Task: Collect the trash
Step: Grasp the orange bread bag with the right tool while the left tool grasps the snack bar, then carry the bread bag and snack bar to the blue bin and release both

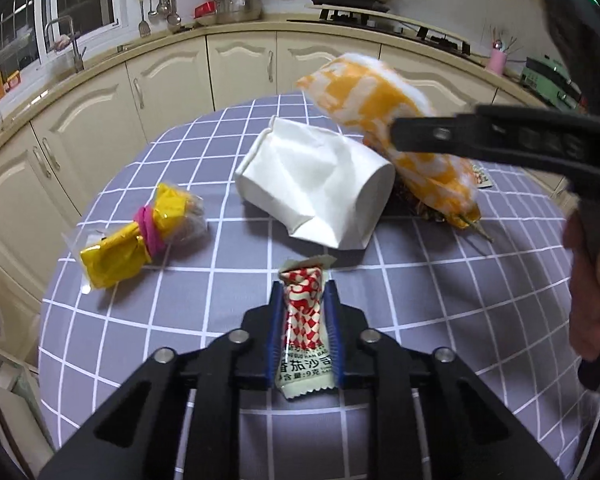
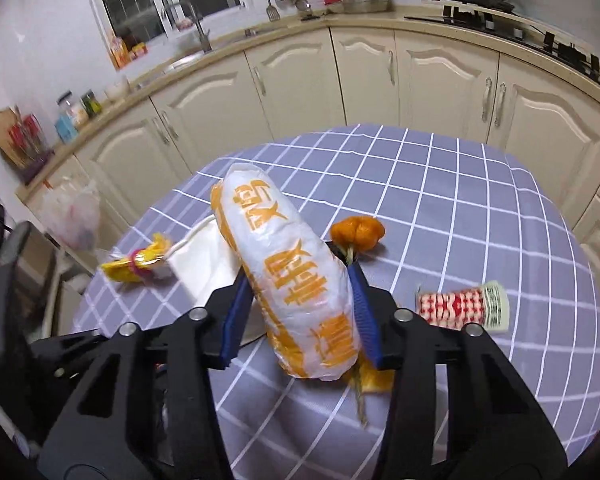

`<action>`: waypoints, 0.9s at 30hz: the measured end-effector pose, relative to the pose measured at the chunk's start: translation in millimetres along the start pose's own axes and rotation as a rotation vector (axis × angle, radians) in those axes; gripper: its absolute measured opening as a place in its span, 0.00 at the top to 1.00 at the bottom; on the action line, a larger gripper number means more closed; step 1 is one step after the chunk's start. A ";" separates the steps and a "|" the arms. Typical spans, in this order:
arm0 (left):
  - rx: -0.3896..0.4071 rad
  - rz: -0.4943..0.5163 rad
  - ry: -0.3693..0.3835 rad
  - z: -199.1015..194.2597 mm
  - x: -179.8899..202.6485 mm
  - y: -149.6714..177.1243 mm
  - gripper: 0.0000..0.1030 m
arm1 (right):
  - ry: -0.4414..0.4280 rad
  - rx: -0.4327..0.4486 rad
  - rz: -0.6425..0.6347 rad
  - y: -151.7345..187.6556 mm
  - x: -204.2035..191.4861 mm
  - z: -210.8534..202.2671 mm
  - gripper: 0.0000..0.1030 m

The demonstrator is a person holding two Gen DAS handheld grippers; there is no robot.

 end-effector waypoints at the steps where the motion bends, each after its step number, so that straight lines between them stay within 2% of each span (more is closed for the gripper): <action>1: 0.002 -0.007 0.009 -0.4 -0.6 -1.7 0.84 | -0.009 0.020 0.012 2.4 0.5 -9.5 0.56; 7: 0.068 -0.063 0.029 -16.2 -8.3 -0.2 0.85 | -0.062 0.127 0.081 13.6 2.9 -73.8 0.57; 15: 0.157 -0.100 0.051 -56.9 -2.5 11.3 0.85 | -0.061 0.220 0.144 38.8 13.4 -140.3 0.56; 19: 0.211 -0.094 0.077 -81.3 11.9 7.9 0.85 | -0.055 0.260 0.194 50.9 24.5 -167.2 0.56; 27: 0.310 -0.064 0.162 -128.7 64.1 -3.9 0.85 | -0.024 0.354 0.241 74.6 45.8 -232.6 0.56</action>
Point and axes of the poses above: each gripper's, at about its wrist camera, not at the fingertips, and z roughly the way its jaws point, x to its right, y to its underside, the point moved 5 cm from there along z, roughly the way its jaws point, and after that the axes turned 7 degrees about -y, right-handed, at the moved point
